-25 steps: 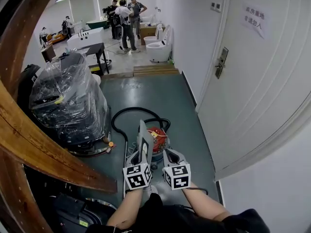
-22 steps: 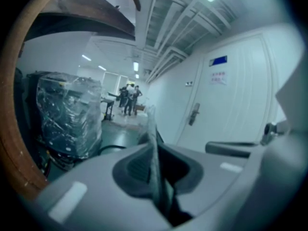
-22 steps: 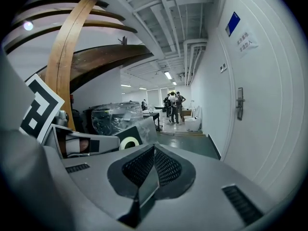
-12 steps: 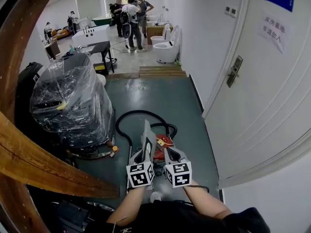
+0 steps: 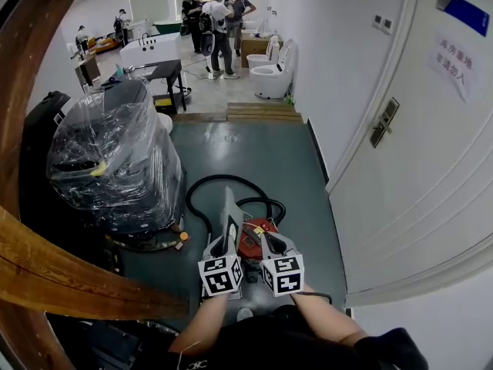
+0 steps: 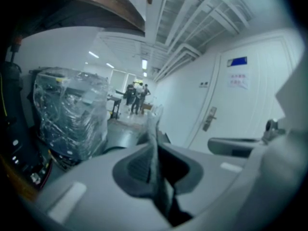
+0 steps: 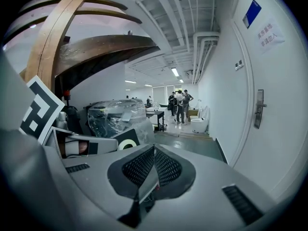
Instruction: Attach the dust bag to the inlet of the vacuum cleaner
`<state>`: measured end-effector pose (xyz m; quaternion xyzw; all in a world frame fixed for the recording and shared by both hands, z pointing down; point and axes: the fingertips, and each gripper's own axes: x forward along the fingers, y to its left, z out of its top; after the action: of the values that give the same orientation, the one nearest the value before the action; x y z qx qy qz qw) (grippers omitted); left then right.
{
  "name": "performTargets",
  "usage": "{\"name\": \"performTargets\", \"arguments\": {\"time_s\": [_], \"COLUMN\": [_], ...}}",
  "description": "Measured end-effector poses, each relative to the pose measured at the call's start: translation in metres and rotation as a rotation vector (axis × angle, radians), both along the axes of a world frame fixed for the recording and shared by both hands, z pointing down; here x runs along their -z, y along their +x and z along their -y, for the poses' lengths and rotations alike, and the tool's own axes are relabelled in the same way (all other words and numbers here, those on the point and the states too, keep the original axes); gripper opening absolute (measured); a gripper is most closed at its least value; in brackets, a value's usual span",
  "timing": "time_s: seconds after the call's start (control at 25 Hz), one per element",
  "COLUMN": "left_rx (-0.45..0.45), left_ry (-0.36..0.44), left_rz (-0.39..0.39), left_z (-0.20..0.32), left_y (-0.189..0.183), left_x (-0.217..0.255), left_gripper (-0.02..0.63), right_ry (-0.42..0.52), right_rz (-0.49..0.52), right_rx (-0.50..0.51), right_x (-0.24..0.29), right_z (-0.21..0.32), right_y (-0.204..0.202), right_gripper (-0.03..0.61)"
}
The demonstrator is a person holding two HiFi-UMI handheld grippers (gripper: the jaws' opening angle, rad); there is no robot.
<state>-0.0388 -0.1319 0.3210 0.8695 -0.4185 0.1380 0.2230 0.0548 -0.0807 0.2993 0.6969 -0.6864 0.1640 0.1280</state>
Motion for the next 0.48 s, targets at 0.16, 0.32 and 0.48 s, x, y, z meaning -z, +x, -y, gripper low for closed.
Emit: {"name": "performTargets", "arguments": {"time_s": [0.16, 0.32, 0.48], "left_rx": [0.042, 0.112, 0.191], "left_ry": [-0.034, -0.051, -0.061], "left_rz": [0.017, 0.024, 0.040], "left_z": [0.004, 0.012, 0.019], "left_y": [-0.004, -0.007, -0.010], "left_x": [-0.009, -0.014, -0.019], "left_gripper": [0.026, 0.026, 0.026], "right_ry": [-0.012, -0.024, -0.037], "right_rz": [0.010, 0.009, 0.007], "right_rx": [0.035, 0.095, 0.163], "right_x": [-0.005, -0.007, -0.013], "right_z": [0.013, 0.030, 0.047], "right_y": [0.002, 0.007, 0.014], "right_gripper": [-0.002, -0.002, -0.002]}}
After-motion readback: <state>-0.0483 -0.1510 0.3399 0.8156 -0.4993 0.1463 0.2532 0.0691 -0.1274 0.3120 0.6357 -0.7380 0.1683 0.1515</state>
